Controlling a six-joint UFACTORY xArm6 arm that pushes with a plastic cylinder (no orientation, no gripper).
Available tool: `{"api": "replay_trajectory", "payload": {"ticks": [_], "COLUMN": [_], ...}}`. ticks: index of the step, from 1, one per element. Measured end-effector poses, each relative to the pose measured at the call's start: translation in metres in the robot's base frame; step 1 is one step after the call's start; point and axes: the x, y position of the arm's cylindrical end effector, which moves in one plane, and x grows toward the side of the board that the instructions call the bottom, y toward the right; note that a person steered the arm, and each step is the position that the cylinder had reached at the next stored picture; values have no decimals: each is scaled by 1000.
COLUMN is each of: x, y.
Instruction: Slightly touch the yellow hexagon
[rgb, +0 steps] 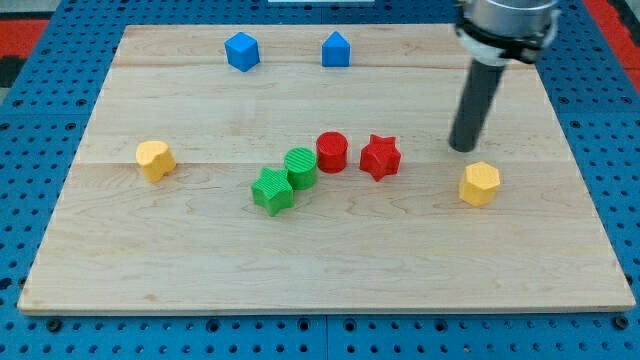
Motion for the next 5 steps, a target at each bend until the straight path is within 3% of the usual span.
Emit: {"api": "replay_trajectory", "payload": {"ticks": [3,4,5], "x": [-2,4,29], "y": [12,-8,-9]}}
